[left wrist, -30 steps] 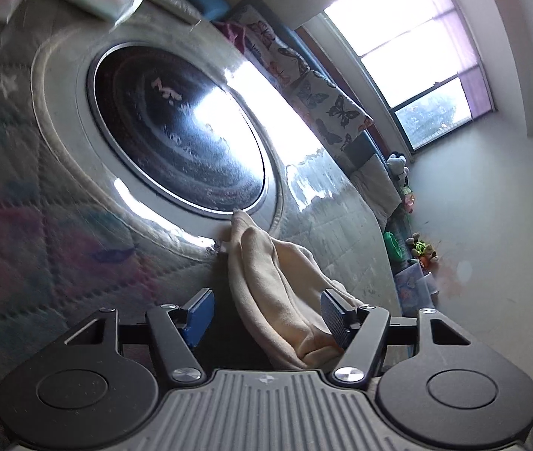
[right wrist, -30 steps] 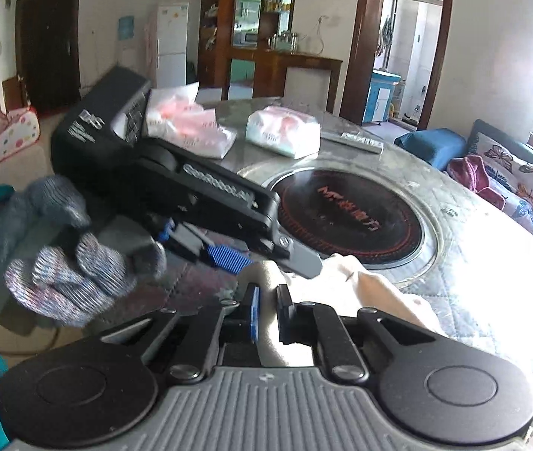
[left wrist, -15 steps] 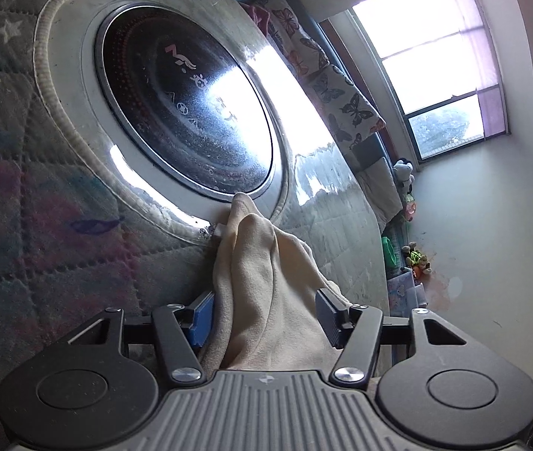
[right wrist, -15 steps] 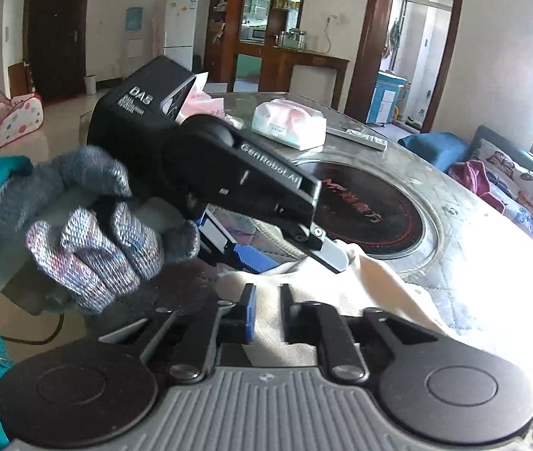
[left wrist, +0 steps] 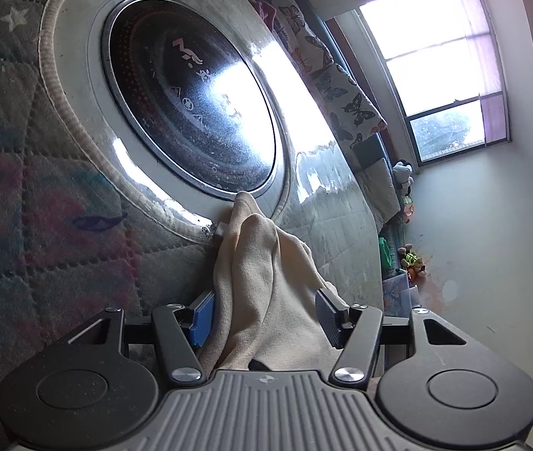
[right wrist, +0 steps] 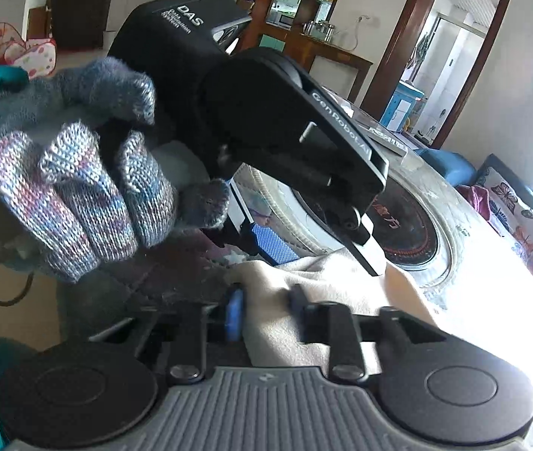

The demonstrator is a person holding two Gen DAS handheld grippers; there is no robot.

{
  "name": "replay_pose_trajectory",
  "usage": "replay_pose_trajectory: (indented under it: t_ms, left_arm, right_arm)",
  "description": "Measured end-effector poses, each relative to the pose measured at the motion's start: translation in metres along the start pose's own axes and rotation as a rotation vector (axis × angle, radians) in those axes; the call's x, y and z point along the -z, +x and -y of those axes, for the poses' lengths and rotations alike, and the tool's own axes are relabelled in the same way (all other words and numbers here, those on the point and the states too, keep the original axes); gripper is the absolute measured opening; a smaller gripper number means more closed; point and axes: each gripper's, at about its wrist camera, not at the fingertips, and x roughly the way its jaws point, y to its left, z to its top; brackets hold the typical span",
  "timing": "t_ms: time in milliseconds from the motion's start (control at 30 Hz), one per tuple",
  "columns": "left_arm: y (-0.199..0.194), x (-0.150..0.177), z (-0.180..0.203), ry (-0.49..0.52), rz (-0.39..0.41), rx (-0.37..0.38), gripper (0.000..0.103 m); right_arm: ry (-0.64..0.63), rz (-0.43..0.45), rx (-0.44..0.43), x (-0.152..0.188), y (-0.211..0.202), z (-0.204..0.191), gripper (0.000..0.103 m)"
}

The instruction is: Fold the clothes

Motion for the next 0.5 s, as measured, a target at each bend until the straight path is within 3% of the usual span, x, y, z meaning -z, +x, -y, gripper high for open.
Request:
replay_pose_trajectory:
  t_ms: [400,500]
  left_arm:
    - [0.006,0.007,-0.004,-0.030,-0.032,0.045,0.061]
    - [0.009,0.006,-0.005,-0.033,-0.034,0.038,0.042]
  right_arm:
    - [0.219,0.093,-0.035,0.001,-0.035,0.043,0.012]
    - [0.262,0.098,-0.029,0.007,-0.042,0.050,0.012]
